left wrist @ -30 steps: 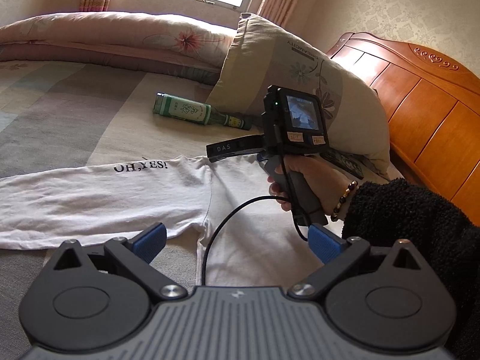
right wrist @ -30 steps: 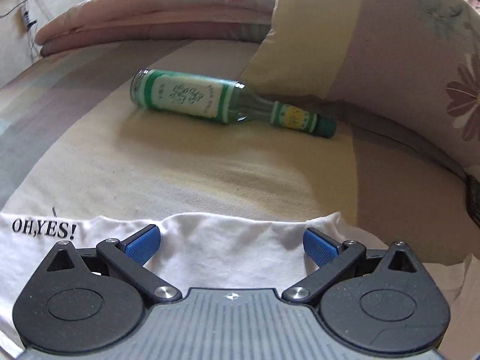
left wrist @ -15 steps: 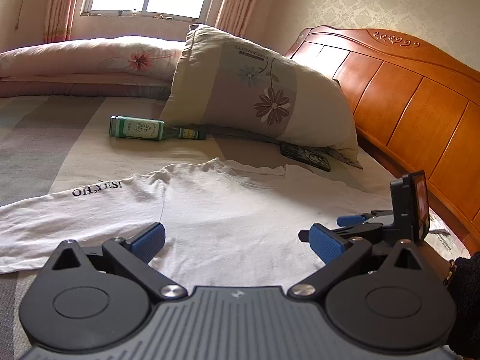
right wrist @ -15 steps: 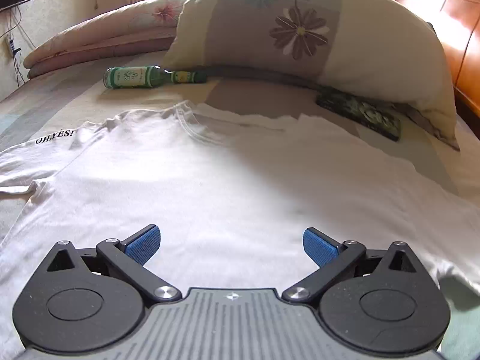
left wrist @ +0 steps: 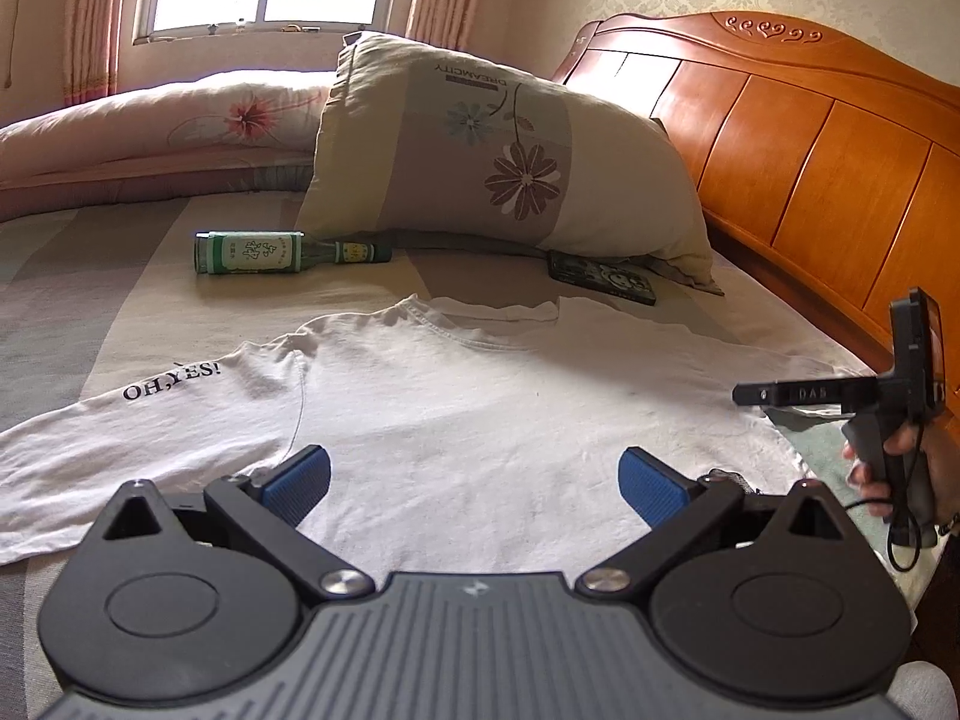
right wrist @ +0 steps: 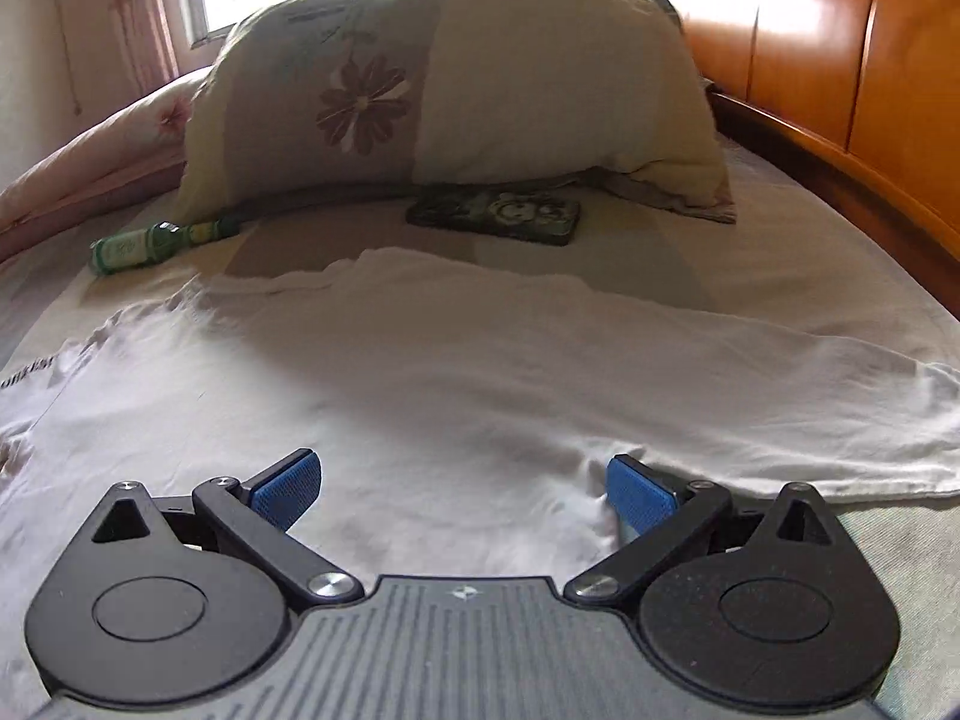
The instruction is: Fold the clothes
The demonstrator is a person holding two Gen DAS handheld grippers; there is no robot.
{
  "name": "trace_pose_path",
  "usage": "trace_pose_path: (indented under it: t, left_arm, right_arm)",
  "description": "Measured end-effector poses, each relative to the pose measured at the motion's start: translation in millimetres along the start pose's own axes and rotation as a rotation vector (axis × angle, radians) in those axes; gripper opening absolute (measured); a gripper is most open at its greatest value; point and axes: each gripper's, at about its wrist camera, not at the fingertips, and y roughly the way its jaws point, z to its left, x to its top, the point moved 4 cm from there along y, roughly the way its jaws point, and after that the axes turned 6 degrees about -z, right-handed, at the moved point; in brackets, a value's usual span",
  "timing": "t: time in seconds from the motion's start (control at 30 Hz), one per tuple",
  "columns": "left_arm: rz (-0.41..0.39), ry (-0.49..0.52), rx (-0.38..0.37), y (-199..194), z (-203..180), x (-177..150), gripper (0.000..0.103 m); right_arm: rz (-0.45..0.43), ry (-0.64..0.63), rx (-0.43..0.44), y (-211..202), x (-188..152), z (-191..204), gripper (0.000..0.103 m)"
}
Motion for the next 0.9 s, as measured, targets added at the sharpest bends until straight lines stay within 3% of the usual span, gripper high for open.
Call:
trace_pose_path:
  t: [0.13, 0.27, 0.4, 0.5, 0.63, 0.8, 0.9]
  left_arm:
    - [0.001, -0.011, 0.007, 0.6, 4.3, 0.4, 0.102]
    - [0.005, -0.012, 0.008, 1.9, 5.5, -0.2, 0.102]
    - [0.008, -0.010, 0.007, 3.0, 5.3, -0.4, 0.102]
    - [0.006, -0.016, 0.012, 2.5, 7.6, 0.1, 0.102]
    - [0.003, -0.025, 0.017, 1.8, 10.7, 0.7, 0.102]
    - [0.007, -0.020, 0.018, 4.1, 8.3, 0.3, 0.102]
    - [0.014, -0.007, 0.009, 5.7, 4.8, -1.6, 0.102]
  right_arm:
    - [0.025, 0.143, -0.037, 36.0, 19.0, -42.5, 0.103]
    - [0.056, 0.241, 0.013, 52.9, 17.8, -55.5, 0.103]
    - [0.103, 0.285, 0.003, 58.6, 6.1, -61.9, 0.103]
    - [0.110, 0.274, 0.001, 49.6, -5.3, -62.0, 0.103]
    - [0.183, 0.198, -0.015, 39.1, -2.7, -52.4, 0.103]
    - [0.125, 0.189, 0.073, 39.2, 20.3, -28.4, 0.103]
    - [0.170, 0.197, 0.084, 48.9, 12.6, -20.7, 0.103]
